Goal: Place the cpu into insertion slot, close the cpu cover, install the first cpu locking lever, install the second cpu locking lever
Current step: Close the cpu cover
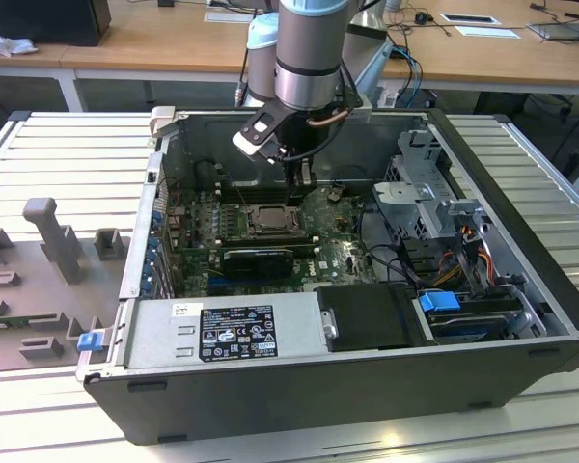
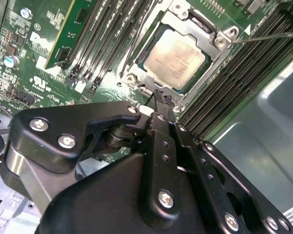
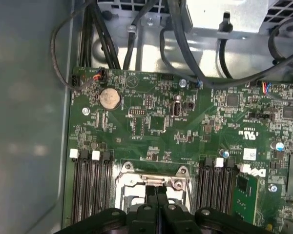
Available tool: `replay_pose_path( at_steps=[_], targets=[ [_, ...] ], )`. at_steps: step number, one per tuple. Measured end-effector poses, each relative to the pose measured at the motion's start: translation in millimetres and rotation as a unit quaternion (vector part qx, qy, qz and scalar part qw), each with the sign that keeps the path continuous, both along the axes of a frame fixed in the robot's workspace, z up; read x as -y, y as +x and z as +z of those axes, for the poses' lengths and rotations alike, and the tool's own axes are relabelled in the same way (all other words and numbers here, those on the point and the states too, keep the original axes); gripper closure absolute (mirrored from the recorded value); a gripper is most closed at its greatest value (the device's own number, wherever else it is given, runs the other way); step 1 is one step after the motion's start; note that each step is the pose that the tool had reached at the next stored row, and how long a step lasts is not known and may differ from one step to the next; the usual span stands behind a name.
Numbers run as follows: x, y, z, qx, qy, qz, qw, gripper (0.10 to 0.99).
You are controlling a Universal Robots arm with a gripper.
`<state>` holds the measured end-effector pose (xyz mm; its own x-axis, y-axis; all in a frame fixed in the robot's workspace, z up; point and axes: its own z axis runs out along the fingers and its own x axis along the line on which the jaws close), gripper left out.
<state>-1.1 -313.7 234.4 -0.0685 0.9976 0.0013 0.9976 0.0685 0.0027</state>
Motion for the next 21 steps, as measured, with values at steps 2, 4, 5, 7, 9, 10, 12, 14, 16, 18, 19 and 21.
replay_pose_path(
  at_steps=[2,4,5,7,9,10,12,14,16,18,19,21],
  targets=[
    [0.0,-1.7,0.0,0.0,0.0,0.0,1.0,0.98],
    [0.0,-3.1,0.0,0.0,0.0,0.0,1.0,0.98],
    [0.0,-4.0,-0.1,0.0,0.0001,0.0,1.0,0.98],
    [0.0,-5.0,0.0,0.0,0.0,0.0,1.0,0.98],
    [0.0,-7.5,0.0,0.0,0.0001,0.0,1.0,0.98],
    [0.0,-9.1,-0.1,0.0,0.0001,0.0,1.0,0.98],
    [0.0,-13.0,0.0,0.0,0.0001,0.0,1.0,0.98],
    [0.0,-18.8,0.0,0.0,0.0,0.0,1.0,0.98],
    [0.0,-23.1,0.0,0.0001,0.0001,0.0,1.0,0.98],
    [0.0,-26.5,0.0,0.0,0.0,0.0,1.0,0.98],
    [0.0,-28.4,0.0,0.0,0.0,0.0,1.0,0.98],
    [0.0,-31.0,0.0,0.0,0.0,0.0,1.0,0.98]
  ],
)
